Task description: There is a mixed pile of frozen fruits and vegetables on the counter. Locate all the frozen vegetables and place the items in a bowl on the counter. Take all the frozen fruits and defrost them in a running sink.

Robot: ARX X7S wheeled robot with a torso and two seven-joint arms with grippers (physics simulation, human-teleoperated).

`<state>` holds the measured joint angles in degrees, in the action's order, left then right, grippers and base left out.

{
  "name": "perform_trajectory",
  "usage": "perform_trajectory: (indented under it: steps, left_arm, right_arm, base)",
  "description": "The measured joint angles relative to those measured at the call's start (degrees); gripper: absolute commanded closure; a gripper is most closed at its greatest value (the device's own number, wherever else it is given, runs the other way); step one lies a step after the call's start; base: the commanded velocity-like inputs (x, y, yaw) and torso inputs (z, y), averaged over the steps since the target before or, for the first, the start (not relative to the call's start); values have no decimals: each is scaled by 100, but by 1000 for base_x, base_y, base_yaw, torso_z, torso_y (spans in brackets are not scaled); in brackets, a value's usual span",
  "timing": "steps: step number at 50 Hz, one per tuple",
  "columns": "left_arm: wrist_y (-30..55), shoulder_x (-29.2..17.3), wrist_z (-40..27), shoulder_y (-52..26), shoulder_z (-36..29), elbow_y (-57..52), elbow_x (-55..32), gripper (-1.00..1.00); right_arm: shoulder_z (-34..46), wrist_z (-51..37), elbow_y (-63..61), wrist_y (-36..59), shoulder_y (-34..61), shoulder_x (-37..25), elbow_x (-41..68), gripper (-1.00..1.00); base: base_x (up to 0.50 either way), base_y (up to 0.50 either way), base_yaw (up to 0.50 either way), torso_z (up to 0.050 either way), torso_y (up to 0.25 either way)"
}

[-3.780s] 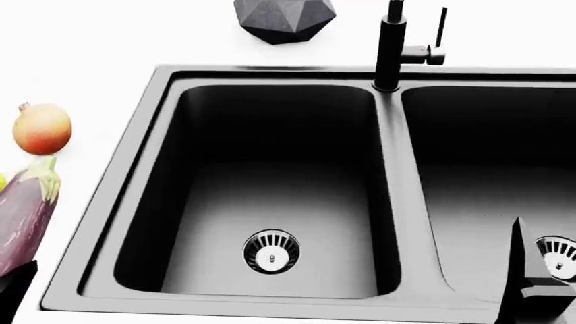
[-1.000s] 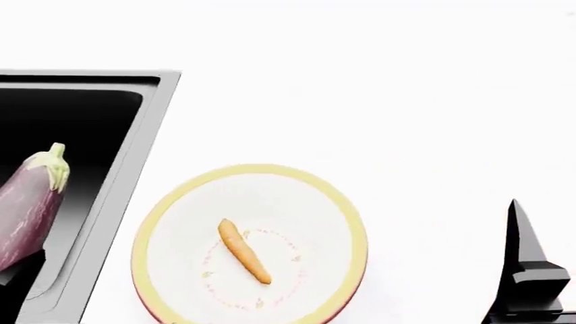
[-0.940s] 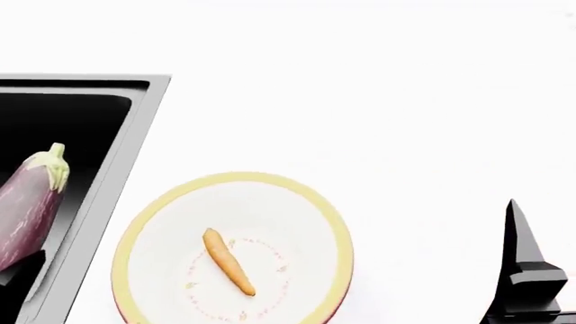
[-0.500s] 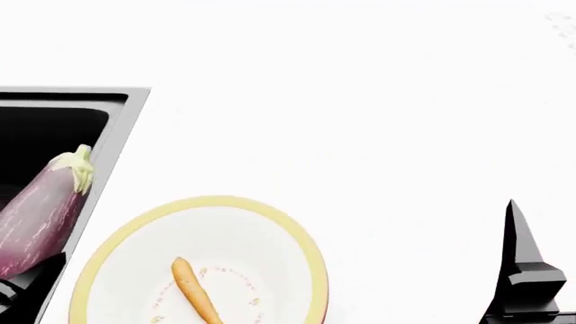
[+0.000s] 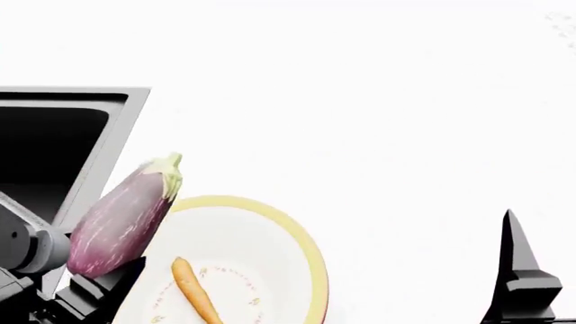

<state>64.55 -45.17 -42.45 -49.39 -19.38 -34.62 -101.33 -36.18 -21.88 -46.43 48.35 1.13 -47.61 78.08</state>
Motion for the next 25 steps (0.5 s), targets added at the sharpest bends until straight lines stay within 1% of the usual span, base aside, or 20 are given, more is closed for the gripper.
perform_trajectory:
  steps: [8, 25]
  left_arm:
    - [94, 368, -138, -186, -367, 54, -47, 100]
    - [242, 1060, -728, -475, -1183, 246, -318, 100]
  right_arm:
    - [-19, 64, 11, -27, -87, 69, -76, -100]
    - [-12, 195, 39, -95, -222, 209, -229, -100]
  base:
    - [0, 0, 0, 0, 1]
    - [0, 0, 0, 1, 0]
